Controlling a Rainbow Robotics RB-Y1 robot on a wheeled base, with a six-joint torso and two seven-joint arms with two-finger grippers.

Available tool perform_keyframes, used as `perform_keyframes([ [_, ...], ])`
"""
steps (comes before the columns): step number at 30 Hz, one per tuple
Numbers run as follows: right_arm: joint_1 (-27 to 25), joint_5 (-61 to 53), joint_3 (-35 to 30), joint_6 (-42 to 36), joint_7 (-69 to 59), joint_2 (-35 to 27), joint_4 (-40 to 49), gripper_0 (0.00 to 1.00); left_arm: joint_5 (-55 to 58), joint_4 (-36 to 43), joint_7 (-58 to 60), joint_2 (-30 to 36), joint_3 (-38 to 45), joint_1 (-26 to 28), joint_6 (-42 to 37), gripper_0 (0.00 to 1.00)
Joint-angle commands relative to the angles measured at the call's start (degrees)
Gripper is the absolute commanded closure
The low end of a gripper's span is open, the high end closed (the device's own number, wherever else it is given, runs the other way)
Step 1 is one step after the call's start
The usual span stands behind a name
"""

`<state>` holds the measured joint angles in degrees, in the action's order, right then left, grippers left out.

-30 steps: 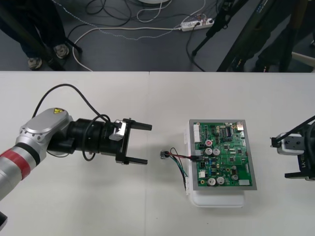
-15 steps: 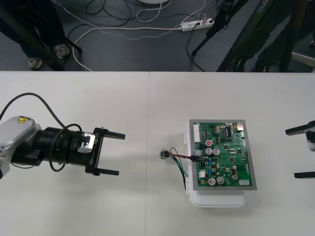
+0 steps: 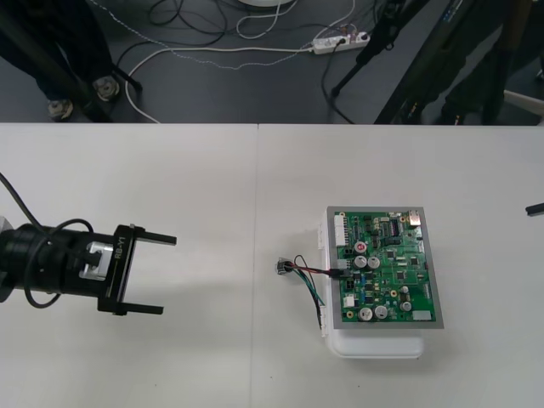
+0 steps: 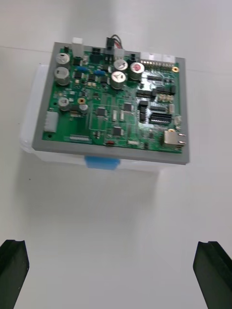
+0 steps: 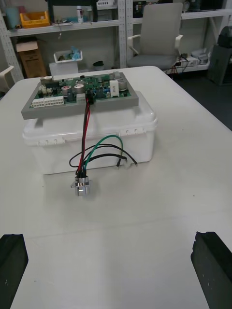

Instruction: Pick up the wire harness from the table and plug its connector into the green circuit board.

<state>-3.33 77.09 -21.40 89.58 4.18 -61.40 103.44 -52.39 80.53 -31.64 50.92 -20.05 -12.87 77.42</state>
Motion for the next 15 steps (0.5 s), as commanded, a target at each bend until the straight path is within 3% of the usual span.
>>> perform_keyframes([
  [1,3.1,-1.2,-4.0,0.4,2.1,-2.7,-2.5,0.00,-0.3,5.3,8.4,5.2,3.5,2.6,2.8,0.00],
  [15,4.0,-8.0,-3.0,0.4,6.9,-2.6,-6.1,0.00,0.2,17.0,16.7,12.1,8.5,4.3,-1.6,0.00],
])
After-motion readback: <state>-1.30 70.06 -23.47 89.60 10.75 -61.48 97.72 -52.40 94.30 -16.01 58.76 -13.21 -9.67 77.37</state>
